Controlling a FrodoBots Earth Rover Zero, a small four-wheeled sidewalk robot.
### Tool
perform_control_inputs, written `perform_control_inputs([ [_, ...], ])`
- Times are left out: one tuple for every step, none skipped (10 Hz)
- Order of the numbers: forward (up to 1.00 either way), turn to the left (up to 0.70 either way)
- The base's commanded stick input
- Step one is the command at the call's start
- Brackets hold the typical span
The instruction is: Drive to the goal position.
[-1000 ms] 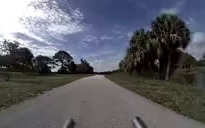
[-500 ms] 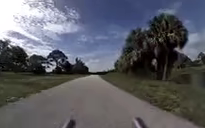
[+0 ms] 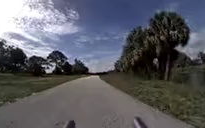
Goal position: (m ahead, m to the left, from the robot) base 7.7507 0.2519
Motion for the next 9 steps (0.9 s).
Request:
perform_control_inputs([
  [0.69,0.03],
  [0.69,0.03],
  [0.69,0.03],
  [0.69,0.03],
  [0.69,0.03],
  [0.69,0.16],
  [0.69,0.32],
  [0.69,0.2],
  [0.69,0.08],
])
